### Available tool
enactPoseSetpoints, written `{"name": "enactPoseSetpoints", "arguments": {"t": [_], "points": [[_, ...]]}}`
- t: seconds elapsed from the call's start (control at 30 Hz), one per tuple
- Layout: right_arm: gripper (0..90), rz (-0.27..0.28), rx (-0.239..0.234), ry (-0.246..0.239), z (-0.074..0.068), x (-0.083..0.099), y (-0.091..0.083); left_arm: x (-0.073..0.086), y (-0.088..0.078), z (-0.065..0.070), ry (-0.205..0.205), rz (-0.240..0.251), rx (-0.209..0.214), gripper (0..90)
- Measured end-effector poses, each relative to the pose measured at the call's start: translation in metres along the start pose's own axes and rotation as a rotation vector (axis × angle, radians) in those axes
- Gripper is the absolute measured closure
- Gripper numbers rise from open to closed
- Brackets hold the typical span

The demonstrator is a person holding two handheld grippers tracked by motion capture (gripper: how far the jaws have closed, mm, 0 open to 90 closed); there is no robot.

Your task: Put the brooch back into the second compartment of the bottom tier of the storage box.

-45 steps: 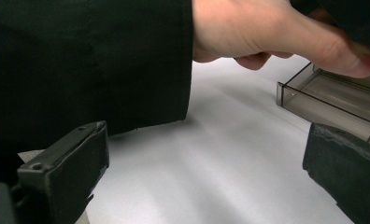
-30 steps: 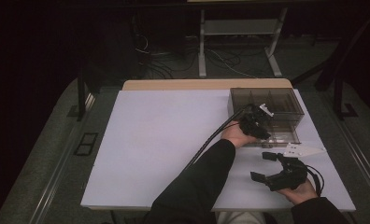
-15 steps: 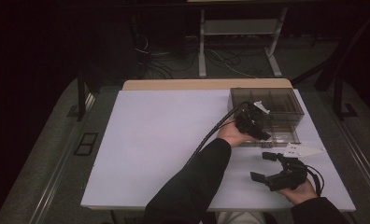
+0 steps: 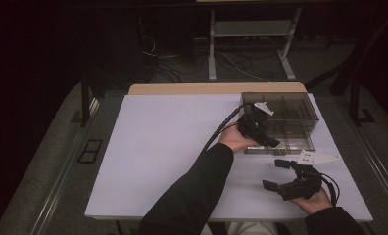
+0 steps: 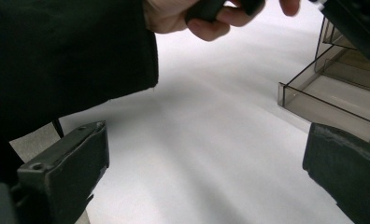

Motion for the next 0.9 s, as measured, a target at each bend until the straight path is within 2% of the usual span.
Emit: {"name": "enactPoseSetpoints", "arguments": {"t": [0.07, 0.1, 0.13, 0.2, 0.27, 0.3, 0.4, 0.43, 0.53, 0.77, 0.83, 0.9], "points": [[0.3, 0.000, -0.001, -0.001, 0.000, 0.000, 0.000, 0.001, -0.003, -0.001, 0.009, -0.007, -0.004, 19.6], [0.2, 0.002, -0.001, 0.001, 0.000, 0.000, 0.000, 0.002, -0.005, 0.000, 0.000, -0.015, -0.007, 17.4], [0.2, 0.002, 0.000, 0.000, 0.000, 0.000, 0.000, 0.002, -0.006, 0.000, 0.013, -0.016, -0.013, 15.6], [0.2, -0.003, -0.001, -0.003, 0.000, 0.000, 0.000, 0.003, -0.011, 0.001, -0.002, -0.014, -0.012, 13.8], [0.2, -0.002, -0.002, -0.002, 0.000, 0.000, 0.000, 0.003, -0.015, -0.001, 0.009, -0.007, -0.012, 12.8], [0.2, -0.001, -0.003, -0.003, 0.000, 0.000, 0.000, 0.003, -0.017, 0.000, -0.008, -0.006, -0.011, 11.7], [0.2, -0.006, 0.001, -0.005, 0.001, 0.000, 0.000, 0.004, -0.023, 0.000, -0.010, -0.010, -0.023, 7.3], [0.2, -0.007, 0.001, -0.007, 0.001, 0.000, 0.000, 0.005, -0.025, -0.001, 0.007, -0.014, -0.029, 5.7], [0.2, -0.004, 0.001, -0.005, 0.001, 0.000, 0.001, 0.006, -0.031, 0.000, -0.014, -0.008, -0.033, 2.0], [0.2, -0.006, 0.003, -0.003, 0.001, 0.000, 0.001, 0.013, -0.045, -0.002, -0.015, -0.010, -0.054, 0.0], [0.2, -0.007, 0.004, -0.003, 0.001, 0.000, 0.001, 0.015, -0.049, -0.005, 0.005, -0.003, -0.064, 0.0], [0.2, -0.005, 0.005, -0.001, 0.001, 0.000, 0.001, 0.018, -0.054, -0.005, -0.009, -0.001, -0.071, 0.0]]}}
Point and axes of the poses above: each handheld gripper's, and its own axes: y roughly forward along the jaws, x roughly out of its underside, z roughly to its right, the point moved 5 cm from there along y, roughly forward along the jaws, and after that the axes turned 13 degrees about -x, right-handed, at the moved point
